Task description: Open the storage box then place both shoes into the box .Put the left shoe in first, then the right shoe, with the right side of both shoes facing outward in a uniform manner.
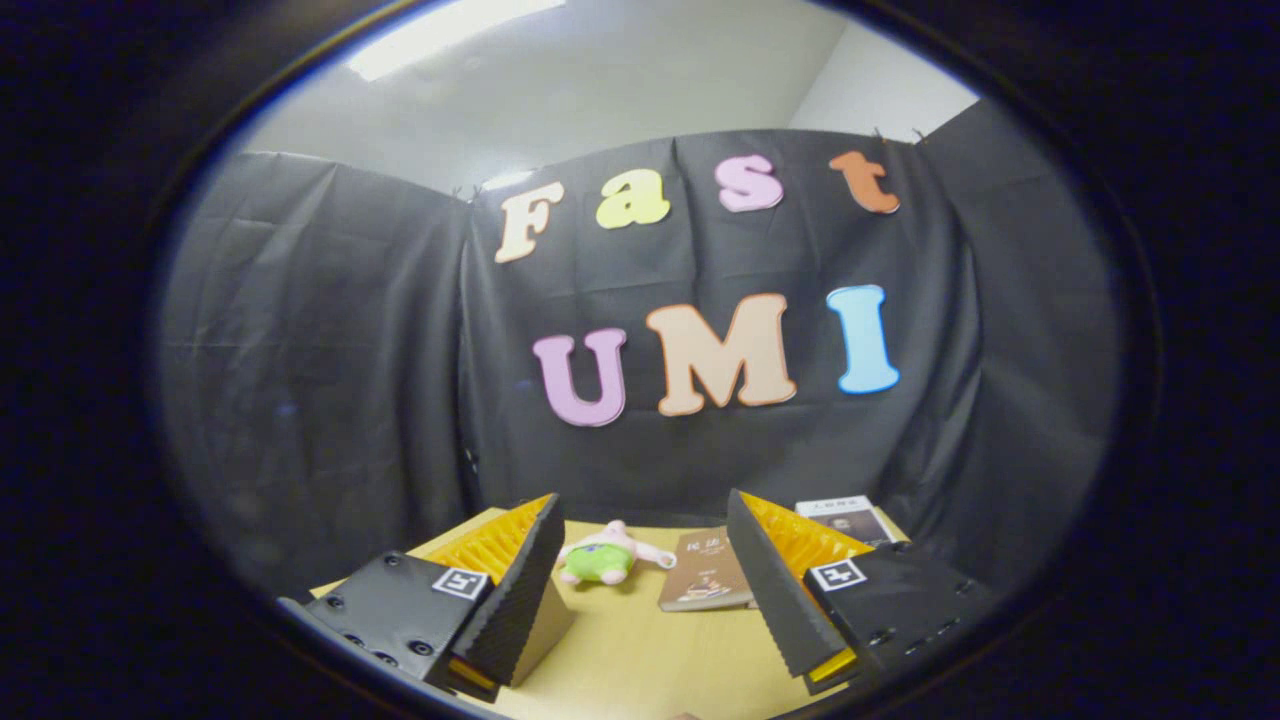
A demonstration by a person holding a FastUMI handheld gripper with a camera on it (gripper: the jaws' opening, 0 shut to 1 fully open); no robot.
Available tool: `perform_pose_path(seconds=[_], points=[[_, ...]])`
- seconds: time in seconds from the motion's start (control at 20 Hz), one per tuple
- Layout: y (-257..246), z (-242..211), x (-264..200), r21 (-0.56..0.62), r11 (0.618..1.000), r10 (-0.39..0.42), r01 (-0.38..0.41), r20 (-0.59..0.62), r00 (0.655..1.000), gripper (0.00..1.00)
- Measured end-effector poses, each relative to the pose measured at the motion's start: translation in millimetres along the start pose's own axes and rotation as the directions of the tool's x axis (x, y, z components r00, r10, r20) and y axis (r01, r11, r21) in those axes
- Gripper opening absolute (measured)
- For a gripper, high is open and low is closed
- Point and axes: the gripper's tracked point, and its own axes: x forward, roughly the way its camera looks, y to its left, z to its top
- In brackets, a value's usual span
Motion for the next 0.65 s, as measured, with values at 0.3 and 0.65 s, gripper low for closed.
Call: perform_pose_path(seconds=[0.3, 0.65], points=[[-40, 23, -34, 0.001, 0.993, -0.115, 0.115, 0.124, 0.986, 1.0], [-63, 21, -41, 0.005, 0.987, -0.159, 0.16, 0.127, 0.979, 1.0]])
